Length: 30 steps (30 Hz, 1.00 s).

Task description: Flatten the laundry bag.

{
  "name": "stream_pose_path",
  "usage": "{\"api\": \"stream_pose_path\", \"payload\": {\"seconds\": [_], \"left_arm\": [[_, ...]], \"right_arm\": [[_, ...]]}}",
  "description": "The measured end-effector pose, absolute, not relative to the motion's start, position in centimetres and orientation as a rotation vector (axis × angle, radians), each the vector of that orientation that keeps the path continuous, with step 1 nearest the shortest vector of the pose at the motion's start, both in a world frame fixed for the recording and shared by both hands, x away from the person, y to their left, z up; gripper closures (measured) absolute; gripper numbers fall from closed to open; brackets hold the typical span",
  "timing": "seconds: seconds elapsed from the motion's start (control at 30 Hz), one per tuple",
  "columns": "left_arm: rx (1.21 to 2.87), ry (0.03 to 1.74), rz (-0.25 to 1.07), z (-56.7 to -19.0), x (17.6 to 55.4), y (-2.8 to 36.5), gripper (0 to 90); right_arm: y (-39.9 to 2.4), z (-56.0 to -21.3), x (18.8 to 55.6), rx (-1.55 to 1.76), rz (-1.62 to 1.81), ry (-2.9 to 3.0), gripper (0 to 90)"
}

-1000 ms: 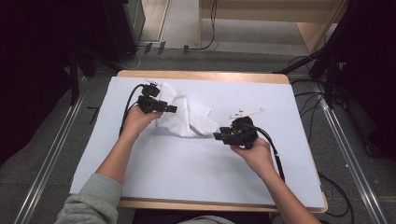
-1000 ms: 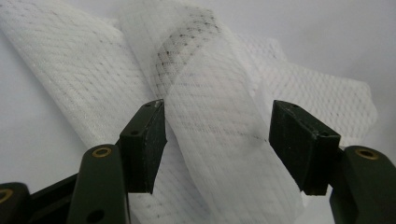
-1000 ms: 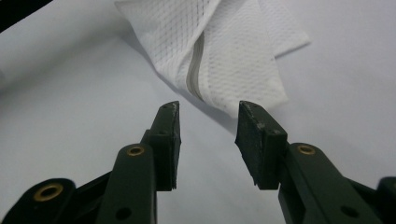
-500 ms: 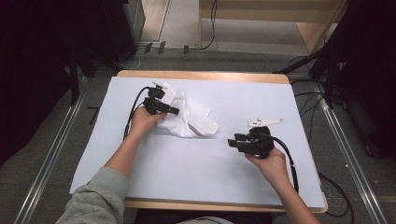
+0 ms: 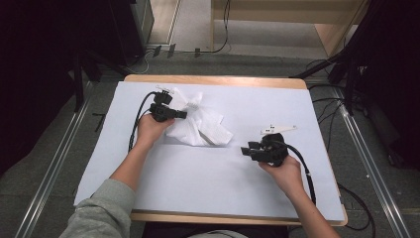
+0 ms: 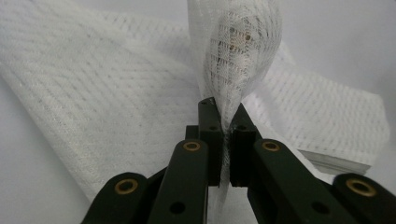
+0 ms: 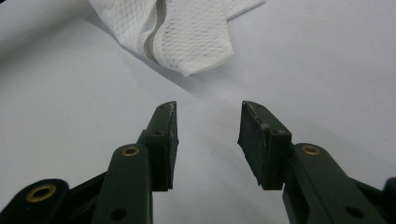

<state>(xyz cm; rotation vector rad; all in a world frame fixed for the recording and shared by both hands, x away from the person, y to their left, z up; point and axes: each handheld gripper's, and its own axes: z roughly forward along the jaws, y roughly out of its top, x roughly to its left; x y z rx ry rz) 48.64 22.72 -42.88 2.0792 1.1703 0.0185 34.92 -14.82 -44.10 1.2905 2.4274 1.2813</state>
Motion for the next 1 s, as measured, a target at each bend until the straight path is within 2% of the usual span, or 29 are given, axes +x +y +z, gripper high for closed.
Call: {"api": "stream_pose_path", "payload": {"seconds": [0.47, 1.0], "left_arm": [[2.078, 1.024, 0.090, -39.4, 44.6, 22.5, 85.7], [2.159, 0.917, -0.029, -39.6, 39.4, 22.0, 81.3]], "right_arm": [[-15.2, -44.4, 35.7, 1.308, 1.268, 2.406, 59.4], [-15.0, -44.6, 36.7, 1.318, 1.261, 2.394, 60.4]]}}
